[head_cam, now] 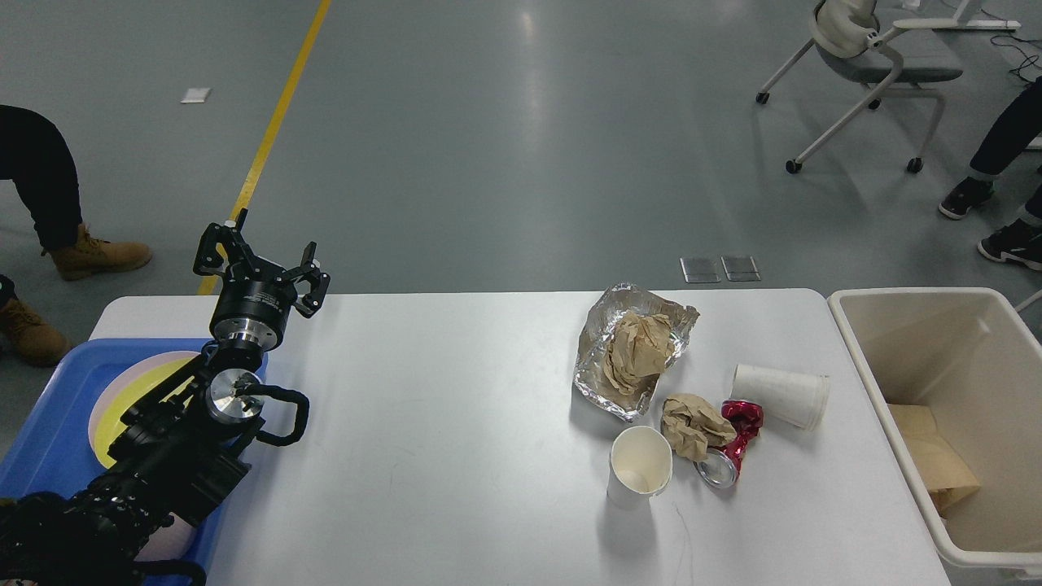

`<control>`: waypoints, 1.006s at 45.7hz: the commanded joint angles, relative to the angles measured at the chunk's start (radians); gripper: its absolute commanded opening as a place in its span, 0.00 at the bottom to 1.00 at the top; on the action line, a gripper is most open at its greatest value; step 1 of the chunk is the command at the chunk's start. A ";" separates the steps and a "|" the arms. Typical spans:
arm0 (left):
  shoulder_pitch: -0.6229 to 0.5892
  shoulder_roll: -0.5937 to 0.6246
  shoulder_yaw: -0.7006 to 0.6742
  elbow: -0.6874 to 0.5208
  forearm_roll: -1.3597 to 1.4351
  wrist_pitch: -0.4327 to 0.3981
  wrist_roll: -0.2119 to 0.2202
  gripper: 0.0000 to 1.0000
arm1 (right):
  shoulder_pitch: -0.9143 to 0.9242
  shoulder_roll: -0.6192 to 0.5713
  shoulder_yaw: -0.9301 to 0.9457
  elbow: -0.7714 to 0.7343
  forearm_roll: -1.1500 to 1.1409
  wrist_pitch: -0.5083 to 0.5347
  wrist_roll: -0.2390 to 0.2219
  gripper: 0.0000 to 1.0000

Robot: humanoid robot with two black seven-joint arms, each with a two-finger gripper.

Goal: Tidy desktop
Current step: 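Lift the brown paper bag and drop it into the white bin, then open the right gripper inside the bin and withdraw upward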

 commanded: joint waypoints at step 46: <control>0.000 0.000 0.000 0.000 0.000 0.000 0.000 0.96 | -0.796 0.233 0.314 -0.275 0.000 -0.590 0.000 0.98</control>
